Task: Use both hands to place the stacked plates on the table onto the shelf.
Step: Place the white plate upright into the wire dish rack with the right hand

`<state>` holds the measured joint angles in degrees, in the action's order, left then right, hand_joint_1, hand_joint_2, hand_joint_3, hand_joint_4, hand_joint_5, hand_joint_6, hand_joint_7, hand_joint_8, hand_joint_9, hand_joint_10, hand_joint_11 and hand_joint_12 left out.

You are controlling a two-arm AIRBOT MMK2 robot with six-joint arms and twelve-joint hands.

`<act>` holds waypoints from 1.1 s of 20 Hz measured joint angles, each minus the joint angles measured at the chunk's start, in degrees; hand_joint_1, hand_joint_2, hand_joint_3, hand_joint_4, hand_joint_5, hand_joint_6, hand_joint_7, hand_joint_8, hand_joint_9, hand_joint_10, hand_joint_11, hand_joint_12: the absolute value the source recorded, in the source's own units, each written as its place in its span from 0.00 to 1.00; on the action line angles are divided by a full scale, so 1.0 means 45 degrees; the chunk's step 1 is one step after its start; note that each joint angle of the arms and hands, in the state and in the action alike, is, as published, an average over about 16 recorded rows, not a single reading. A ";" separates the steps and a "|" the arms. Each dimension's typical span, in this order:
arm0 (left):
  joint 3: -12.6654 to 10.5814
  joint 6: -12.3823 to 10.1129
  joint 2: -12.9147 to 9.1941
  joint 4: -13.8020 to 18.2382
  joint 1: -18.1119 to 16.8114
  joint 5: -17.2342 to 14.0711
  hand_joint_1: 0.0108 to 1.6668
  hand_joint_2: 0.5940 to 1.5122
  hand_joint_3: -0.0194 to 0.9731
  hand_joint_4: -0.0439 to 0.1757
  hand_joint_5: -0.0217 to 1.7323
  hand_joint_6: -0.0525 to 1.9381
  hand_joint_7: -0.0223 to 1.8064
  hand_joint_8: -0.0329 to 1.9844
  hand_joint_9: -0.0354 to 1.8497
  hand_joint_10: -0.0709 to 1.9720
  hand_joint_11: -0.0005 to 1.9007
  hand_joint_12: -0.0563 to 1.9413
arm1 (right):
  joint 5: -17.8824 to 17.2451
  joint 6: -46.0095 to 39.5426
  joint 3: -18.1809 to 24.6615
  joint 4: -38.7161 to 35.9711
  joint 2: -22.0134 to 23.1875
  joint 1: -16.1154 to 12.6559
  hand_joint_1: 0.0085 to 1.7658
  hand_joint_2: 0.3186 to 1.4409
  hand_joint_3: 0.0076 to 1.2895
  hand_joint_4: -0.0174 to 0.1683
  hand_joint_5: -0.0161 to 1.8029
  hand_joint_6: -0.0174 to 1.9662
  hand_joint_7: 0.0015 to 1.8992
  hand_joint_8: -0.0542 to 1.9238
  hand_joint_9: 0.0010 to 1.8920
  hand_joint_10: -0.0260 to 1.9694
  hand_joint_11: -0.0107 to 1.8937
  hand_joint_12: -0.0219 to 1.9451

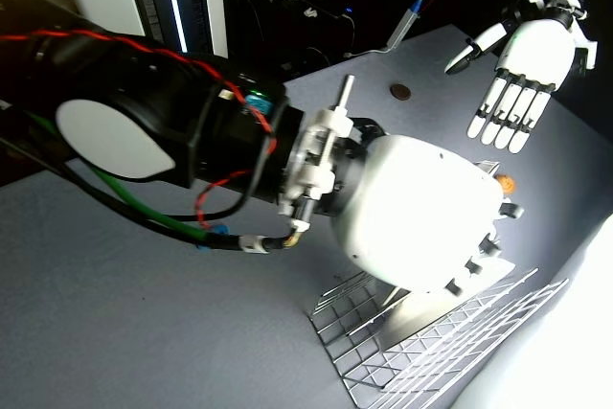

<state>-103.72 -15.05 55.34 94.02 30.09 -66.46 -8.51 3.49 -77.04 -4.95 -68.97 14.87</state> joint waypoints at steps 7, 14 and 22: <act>0.0010 0.0016 0.0035 0.0021 0.0001 -0.0001 0.00 0.53 0.04 0.22 0.02 0.03 0.02 0.01 0.03 0.04 0.01 0.03 | -0.0108 0.0177 -0.0714 0.0236 -0.0624 0.0365 0.78 0.65 0.00 0.05 0.46 0.59 0.47 0.54 0.47 0.63 0.41 0.70; 0.0021 0.0032 0.0064 0.0030 0.0001 -0.0006 0.00 0.53 0.04 0.22 0.02 0.03 0.02 0.01 0.03 0.04 0.01 0.03 | -0.0188 0.0347 -0.1149 0.0467 -0.0986 0.0846 0.78 0.65 0.00 0.06 0.46 0.58 0.48 0.51 0.49 0.57 0.43 0.69; 0.0036 0.0039 0.0103 0.0031 0.0001 -0.0051 0.00 0.53 0.04 0.22 0.02 0.03 0.02 0.01 0.03 0.04 0.01 0.03 | -0.0168 0.0493 -0.1393 0.0526 -0.1206 0.1278 0.77 0.65 0.00 0.10 0.46 0.57 0.48 0.50 0.50 0.45 0.43 0.69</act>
<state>-103.56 -14.88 55.80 94.16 30.09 -66.69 -9.27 5.71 -83.31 -2.58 -74.39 20.62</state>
